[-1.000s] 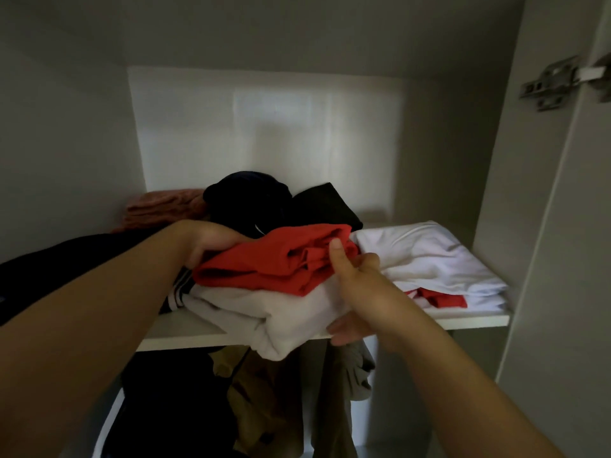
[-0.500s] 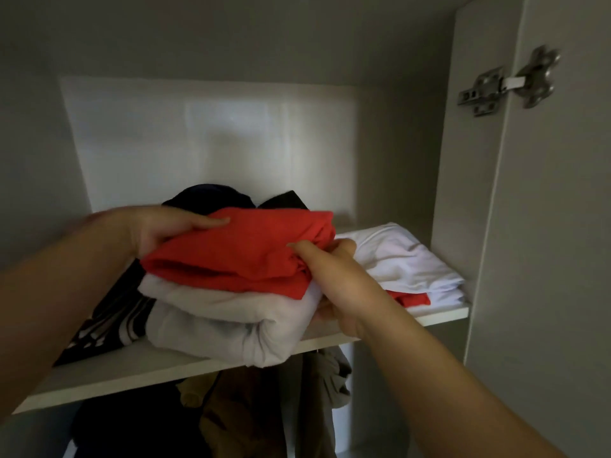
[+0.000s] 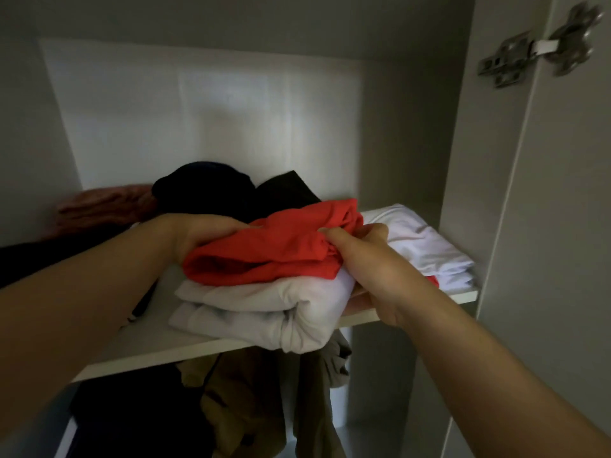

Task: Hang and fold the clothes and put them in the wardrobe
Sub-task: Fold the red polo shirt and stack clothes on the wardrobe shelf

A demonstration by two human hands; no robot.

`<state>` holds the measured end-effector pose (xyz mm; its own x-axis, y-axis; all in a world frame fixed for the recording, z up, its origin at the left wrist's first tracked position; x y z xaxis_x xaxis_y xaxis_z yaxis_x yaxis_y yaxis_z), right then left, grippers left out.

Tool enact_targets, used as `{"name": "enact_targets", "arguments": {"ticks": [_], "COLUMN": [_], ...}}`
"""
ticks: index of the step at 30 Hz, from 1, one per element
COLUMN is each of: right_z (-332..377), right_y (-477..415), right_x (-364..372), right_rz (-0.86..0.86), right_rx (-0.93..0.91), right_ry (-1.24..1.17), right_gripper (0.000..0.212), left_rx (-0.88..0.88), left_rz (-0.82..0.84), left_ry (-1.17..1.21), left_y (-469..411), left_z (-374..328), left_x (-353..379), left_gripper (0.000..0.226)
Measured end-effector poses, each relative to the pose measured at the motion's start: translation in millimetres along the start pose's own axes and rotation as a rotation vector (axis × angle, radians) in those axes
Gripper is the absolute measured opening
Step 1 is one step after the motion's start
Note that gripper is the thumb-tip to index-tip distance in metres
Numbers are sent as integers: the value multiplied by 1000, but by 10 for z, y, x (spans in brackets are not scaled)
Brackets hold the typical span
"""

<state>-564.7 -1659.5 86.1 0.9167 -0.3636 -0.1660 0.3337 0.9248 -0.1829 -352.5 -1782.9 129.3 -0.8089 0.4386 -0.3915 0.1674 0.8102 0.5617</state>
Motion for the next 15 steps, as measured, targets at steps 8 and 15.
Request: {"name": "enact_targets", "arguments": {"ticks": [8,15], "right_z": [-74,-25], "right_y": [96,177], "right_x": [-9,-26], "right_rz": [71,17], "right_rx": [-8,-137], "right_ry": [138,86], "right_gripper": [73,65], "left_rx": [-38,-3], "left_rz": [252,295], "left_ry": [82,103], "left_y": [-157,-95], "left_z": [218,95], "left_x": [-115,-136], "left_gripper": [42,66]}}
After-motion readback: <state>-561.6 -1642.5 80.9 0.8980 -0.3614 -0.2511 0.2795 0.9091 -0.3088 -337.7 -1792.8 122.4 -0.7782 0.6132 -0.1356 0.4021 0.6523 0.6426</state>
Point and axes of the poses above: each hand's wrist, its own y-axis away from the middle knuckle, its own x-axis out of the palm, z = x × y, the point moved 1 cm from there along -y, towards the middle knuckle, and after that the axes turned 12 degrees about -x, right-handed, at the moved point
